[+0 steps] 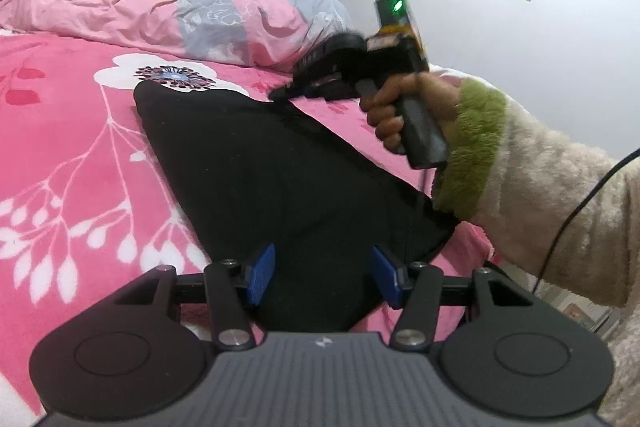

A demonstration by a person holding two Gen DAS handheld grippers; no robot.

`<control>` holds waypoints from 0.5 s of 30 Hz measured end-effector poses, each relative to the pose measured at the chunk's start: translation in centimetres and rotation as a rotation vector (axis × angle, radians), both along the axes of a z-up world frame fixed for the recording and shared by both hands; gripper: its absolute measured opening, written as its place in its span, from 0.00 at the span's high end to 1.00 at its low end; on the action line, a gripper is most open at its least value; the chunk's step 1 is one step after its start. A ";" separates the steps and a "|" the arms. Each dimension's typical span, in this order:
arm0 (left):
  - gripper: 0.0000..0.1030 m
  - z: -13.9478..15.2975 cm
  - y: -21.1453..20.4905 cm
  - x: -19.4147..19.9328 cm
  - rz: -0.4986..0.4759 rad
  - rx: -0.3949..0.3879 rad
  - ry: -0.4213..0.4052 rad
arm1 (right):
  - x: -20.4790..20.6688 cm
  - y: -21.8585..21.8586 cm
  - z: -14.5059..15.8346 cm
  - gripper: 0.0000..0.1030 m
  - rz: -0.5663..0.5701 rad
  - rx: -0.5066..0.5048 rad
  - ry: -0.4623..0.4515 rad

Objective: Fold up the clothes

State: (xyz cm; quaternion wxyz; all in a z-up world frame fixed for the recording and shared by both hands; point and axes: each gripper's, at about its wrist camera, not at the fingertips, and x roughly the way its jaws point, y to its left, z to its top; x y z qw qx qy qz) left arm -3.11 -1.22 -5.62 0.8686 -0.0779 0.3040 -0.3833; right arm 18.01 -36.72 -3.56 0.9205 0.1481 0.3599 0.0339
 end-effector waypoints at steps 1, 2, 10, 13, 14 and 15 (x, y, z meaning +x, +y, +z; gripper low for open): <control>0.47 -0.1 0.1 0.0 0.001 -0.005 0.002 | -0.3 1.0 0.6 0.95 0.057 0.015 -0.017; 0.47 -0.1 0.2 0.0 0.001 -0.011 0.004 | -0.6 2.1 1.3 0.95 0.114 0.030 -0.034; 0.47 -0.3 0.7 -0.4 0.011 -0.028 -0.001 | 2.9 8.6 -0.4 1.00 0.392 0.141 0.078; 0.47 -0.5 1.0 -0.4 0.008 -0.046 0.003 | 2.7 9.4 0.2 0.95 0.424 0.156 0.070; 0.47 -0.5 1.1 -0.3 0.008 -0.053 0.005 | 2.7 9.7 0.4 0.95 0.435 0.160 0.068; 0.47 -0.5 1.2 -0.3 0.008 -0.056 0.005 | 2.6 10.0 0.5 0.95 0.446 0.165 0.065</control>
